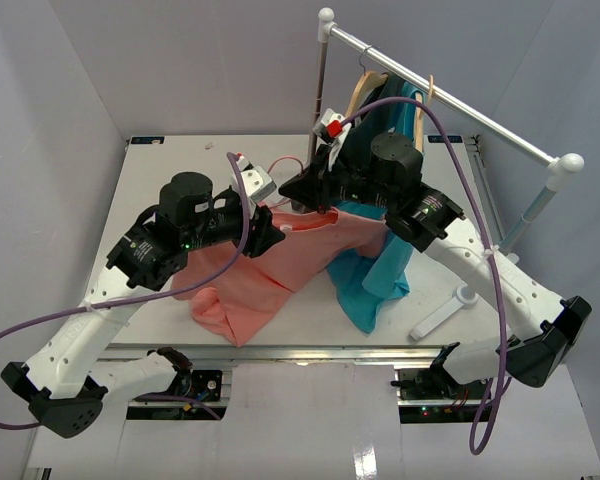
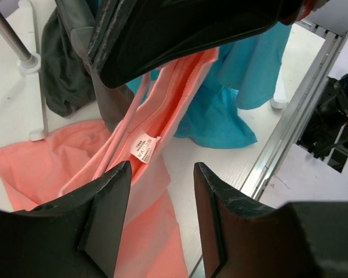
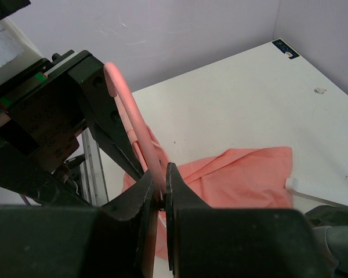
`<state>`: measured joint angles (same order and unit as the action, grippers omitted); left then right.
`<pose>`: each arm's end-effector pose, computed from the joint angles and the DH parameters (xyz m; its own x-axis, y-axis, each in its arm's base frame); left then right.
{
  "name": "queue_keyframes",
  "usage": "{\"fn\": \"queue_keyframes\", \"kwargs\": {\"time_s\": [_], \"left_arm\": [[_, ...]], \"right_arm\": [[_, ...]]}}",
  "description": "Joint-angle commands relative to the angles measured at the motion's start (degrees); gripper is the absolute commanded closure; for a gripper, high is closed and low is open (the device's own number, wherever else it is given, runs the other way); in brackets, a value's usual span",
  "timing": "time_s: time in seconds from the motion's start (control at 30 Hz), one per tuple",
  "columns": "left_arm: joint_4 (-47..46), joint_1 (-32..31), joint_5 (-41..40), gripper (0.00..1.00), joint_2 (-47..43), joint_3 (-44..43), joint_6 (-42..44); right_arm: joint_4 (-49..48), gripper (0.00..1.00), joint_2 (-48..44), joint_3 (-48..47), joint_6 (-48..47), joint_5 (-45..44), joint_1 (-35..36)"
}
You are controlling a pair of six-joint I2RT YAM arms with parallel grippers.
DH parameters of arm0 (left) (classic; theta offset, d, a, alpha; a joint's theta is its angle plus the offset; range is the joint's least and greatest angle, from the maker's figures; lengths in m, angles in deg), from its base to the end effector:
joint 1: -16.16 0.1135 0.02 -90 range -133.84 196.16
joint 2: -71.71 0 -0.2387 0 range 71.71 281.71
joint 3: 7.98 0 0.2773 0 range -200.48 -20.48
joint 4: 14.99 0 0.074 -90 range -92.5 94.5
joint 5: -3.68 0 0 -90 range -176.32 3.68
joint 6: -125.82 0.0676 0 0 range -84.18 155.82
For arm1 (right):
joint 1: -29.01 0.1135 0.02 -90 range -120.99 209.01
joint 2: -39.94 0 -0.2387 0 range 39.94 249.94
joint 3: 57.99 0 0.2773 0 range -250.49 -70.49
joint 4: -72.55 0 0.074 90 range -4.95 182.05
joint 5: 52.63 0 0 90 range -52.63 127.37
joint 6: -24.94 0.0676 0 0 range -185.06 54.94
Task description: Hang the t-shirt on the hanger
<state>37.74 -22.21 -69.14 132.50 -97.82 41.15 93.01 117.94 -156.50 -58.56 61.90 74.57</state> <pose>0.2015 -0.1850 0.4008 -0.2387 0.3022 -0.9229 0.8309 0.5555 -0.0330 0.2359 0.2807 0.4443 -0.1058 0.0392 -0.9936 -0.9343 0.3383 0.1128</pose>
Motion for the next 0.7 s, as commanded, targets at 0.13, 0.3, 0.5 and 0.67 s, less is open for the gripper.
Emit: {"fn": "queue_keyframes", "kwargs": {"time_s": [0.13, 0.3, 0.5, 0.67], "left_arm": [[-0.89, 0.23, -0.46, 0.41, -5.09, -0.43, 1.99], [3.85, 0.23, -1.1, 0.38, -7.19, -4.17, 3.68], [8.62, 0.31, -3.25, 0.38, -7.21, -5.53, 4.64], [9.03, 0.31, -0.65, 0.38, -7.17, -3.05, 4.25]], "right_arm": [[-2.0, 0.92, -1.21, -0.52, -0.64, -1.05, 0.93], [3.02, 0.92, -1.63, -1.38, -3.92, -1.13, 0.93], [6.84, 0.92, -1.83, -2.91, -5.97, -0.09, 0.93], [5.7, 0.92, -2.79, -2.65, -5.23, 0.37, 0.93]]}}
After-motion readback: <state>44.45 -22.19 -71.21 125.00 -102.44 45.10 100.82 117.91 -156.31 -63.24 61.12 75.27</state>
